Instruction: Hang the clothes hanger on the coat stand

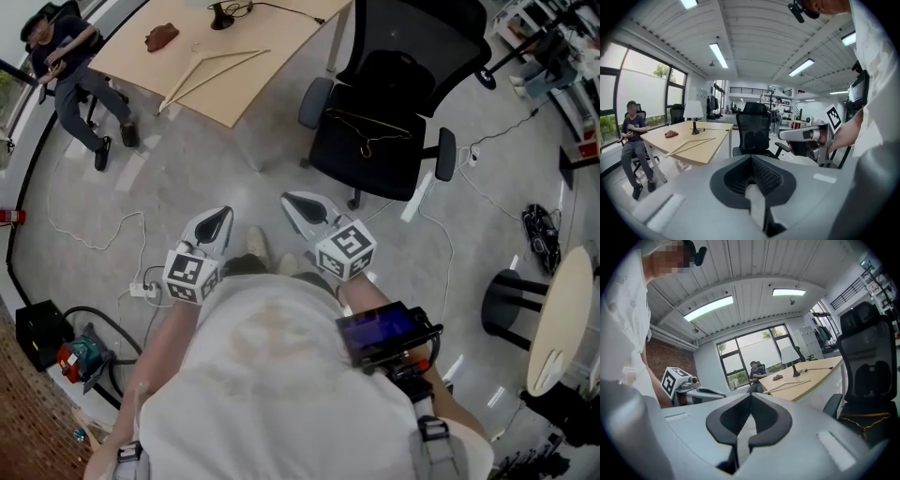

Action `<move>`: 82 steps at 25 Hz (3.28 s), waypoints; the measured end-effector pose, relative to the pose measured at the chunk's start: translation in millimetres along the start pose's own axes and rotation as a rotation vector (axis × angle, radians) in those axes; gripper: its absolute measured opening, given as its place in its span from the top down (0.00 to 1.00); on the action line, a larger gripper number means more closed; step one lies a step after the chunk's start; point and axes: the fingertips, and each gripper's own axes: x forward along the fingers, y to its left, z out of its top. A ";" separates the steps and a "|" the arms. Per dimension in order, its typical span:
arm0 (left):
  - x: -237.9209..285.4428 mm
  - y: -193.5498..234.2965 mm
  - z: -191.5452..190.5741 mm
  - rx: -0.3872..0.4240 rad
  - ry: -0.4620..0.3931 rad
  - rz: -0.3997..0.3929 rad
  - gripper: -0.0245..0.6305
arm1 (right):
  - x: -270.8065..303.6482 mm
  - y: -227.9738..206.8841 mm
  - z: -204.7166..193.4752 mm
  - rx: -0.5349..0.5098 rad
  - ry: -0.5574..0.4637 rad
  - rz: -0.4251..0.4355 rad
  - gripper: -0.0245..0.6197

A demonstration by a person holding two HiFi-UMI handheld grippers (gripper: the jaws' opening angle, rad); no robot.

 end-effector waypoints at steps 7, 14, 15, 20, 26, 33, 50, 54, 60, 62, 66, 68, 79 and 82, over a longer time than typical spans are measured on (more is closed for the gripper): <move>52.0 -17.0 1.5 0.057 0.028 -0.151 0.96 | -22.7 -34.4 -5.5 -0.040 0.014 -0.143 0.94; 119.0 -27.4 5.7 0.120 0.060 -0.340 0.96 | -44.6 -92.4 4.1 -0.104 0.082 -0.295 0.94; 127.3 -25.4 11.0 0.124 0.055 -0.355 0.96 | -46.4 -101.5 6.5 -0.113 0.093 -0.315 0.94; 166.2 -8.6 35.4 0.080 0.028 -0.398 0.96 | -49.5 -139.7 27.7 -0.131 0.106 -0.406 0.94; 208.1 -2.6 59.4 0.079 0.024 -0.477 0.96 | -59.6 -181.9 41.6 -0.116 0.109 -0.529 0.94; 239.5 -6.6 72.7 0.082 0.023 -0.544 0.96 | -81.9 -220.6 35.0 -0.014 0.094 -0.675 0.94; 317.2 -62.1 83.2 0.050 0.084 -0.514 0.96 | -97.3 -342.7 12.2 0.008 0.222 -0.516 0.94; 338.8 -93.1 87.7 0.050 0.100 -0.477 0.96 | -101.3 -382.2 -14.7 -0.051 0.350 -0.407 0.94; 373.6 -110.9 77.7 0.020 0.163 -0.369 0.96 | -110.1 -441.2 -58.7 -0.097 0.492 -0.302 0.94; 381.5 -117.4 73.1 0.006 0.185 -0.337 0.96 | -113.5 -457.8 -78.3 -0.104 0.546 -0.268 0.94; 396.0 -135.0 68.1 -0.026 0.212 -0.292 0.96 | -121.2 -492.0 -119.7 -0.133 0.677 -0.259 0.94; 401.6 -142.9 66.5 -0.042 0.223 -0.272 0.96 | -123.7 -509.8 -137.8 -0.143 0.730 -0.282 0.94; 396.0 -116.7 28.9 -0.147 0.253 -0.076 0.96 | -107.8 -584.6 -251.0 -0.226 1.022 -0.159 0.89; 395.5 -117.6 4.4 -0.170 0.283 -0.046 0.96 | -97.1 -605.3 -271.8 -0.319 1.065 -0.111 0.85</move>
